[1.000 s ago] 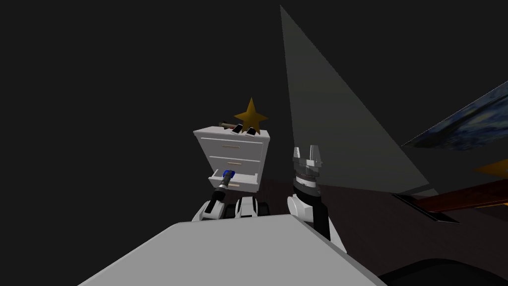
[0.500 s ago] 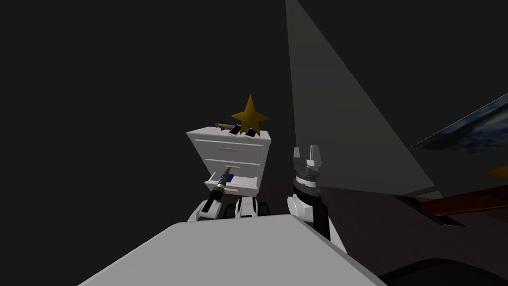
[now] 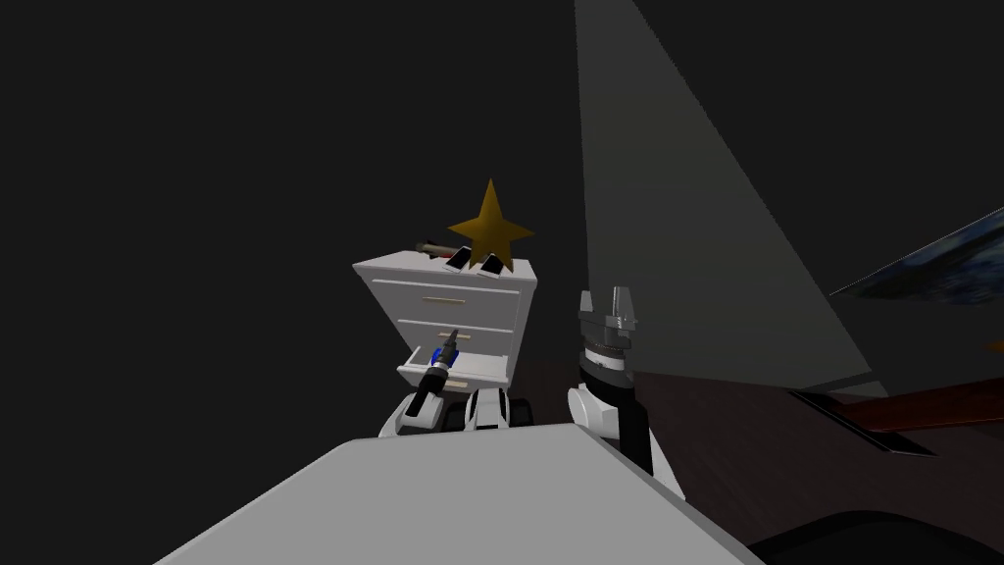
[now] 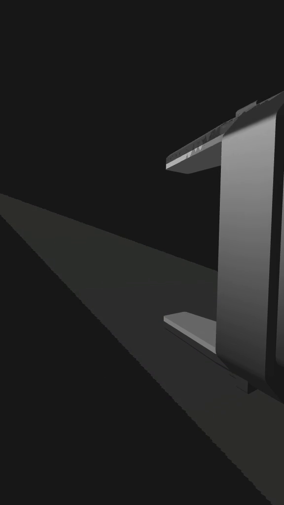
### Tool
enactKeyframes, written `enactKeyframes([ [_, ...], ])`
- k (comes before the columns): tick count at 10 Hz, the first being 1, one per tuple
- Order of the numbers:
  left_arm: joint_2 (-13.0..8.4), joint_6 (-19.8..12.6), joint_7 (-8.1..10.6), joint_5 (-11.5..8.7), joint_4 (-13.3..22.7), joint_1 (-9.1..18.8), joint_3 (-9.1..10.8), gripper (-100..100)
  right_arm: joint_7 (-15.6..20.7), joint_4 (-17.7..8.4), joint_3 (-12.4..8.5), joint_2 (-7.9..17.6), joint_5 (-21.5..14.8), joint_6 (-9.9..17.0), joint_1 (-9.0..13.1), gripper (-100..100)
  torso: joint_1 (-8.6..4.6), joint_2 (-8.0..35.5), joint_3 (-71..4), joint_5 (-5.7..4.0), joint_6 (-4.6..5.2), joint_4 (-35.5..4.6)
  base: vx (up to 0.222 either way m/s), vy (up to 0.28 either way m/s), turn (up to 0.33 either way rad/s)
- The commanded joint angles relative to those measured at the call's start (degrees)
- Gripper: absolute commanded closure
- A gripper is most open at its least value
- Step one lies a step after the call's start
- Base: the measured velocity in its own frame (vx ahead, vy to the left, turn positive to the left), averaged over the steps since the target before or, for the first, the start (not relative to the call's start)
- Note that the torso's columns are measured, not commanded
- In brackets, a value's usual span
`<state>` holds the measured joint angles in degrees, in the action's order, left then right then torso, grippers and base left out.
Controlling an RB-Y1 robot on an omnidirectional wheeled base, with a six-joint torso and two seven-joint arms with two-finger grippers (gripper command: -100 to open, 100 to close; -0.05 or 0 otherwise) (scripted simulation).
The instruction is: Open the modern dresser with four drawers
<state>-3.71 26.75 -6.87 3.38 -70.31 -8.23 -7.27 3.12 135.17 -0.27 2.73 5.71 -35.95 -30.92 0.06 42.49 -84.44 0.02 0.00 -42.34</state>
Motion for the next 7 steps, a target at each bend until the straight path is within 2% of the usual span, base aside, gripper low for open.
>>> enactKeyframes([
  [1,-0.12,-0.44,0.09,0.05,-0.72,-0.36,-0.26,100,0.0,0.0,0.0,0.0,0.0,0.0,0.0,0,-0.03,-0.13,-0.08,-0.01,0.0,0.04,-0.109,0.004,0.025],
  [4,-0.37,-1.31,0.25,0.14,-2.17,-1.07,-0.79,100,0.0,-0.01,0.0,0.0,0.0,0.01,0.03,0,-0.09,0.4,0.22,-0.11,-0.06,-0.22,-0.211,0.033,0.016],
  [5,-0.29,-1.31,0.26,0.11,-1.55,-1.08,-0.74,100,0.0,-0.01,0.0,0.0,0.0,0.01,0.03,0,-0.18,0.22,0.11,-0.15,-0.05,-0.23,-0.106,0.004,0.006],
  [7,-0.59,-1.45,0.37,0.2,-2.82,-2.28,-1.32,100,0.0,0.0,0.0,0.0,0.0,0.0,0.01,0,-0.23,-0.25,-0.21,-0.16,-0.01,-0.09,-0.142,0.018,0.023],
])
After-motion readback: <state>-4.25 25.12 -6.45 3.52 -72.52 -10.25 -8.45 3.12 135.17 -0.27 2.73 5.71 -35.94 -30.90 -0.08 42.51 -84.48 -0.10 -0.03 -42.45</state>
